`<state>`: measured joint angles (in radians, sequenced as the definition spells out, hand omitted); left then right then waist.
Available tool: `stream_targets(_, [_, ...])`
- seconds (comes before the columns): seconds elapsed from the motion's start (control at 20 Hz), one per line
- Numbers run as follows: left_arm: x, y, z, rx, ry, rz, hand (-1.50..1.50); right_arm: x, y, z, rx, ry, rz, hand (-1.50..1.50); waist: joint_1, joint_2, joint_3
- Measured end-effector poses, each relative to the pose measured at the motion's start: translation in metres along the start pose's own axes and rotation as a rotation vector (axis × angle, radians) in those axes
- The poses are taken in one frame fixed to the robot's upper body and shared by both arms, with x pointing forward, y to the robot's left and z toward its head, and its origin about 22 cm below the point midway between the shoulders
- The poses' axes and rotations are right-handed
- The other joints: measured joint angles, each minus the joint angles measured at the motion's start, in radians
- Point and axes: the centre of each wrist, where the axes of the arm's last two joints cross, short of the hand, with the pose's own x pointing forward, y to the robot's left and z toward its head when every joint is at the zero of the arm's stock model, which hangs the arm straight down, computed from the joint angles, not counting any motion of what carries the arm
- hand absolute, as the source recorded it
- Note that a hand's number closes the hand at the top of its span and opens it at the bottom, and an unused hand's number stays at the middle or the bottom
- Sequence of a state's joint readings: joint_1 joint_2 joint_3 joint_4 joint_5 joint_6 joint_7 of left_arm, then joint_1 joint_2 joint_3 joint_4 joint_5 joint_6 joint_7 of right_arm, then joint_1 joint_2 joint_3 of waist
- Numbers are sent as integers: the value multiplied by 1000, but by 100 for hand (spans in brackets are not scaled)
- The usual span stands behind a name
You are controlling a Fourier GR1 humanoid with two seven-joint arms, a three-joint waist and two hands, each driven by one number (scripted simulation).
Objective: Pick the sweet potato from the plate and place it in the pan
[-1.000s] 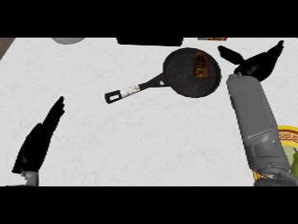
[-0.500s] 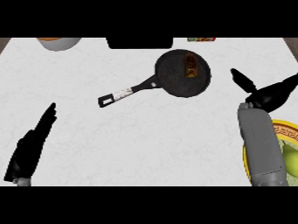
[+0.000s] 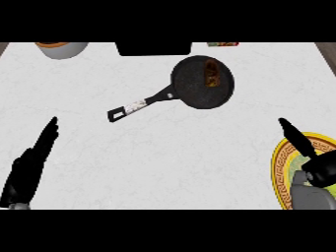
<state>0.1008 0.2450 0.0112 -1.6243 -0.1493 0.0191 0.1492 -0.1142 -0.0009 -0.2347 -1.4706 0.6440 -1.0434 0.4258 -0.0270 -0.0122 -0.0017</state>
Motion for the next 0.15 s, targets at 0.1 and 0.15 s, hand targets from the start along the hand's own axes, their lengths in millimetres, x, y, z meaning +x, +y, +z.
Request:
stream_targets(0.1, [-4, -4, 1, -2, -6, 2, 0, -2, -26, 5, -3, -5, -2, -150, 2, 2, 0])
stream_targets(0.15, [-2, -4, 1, -3, -6, 1, 0, -3, -40, 9, 1, -4, 0, -150, 4, 3, 0])
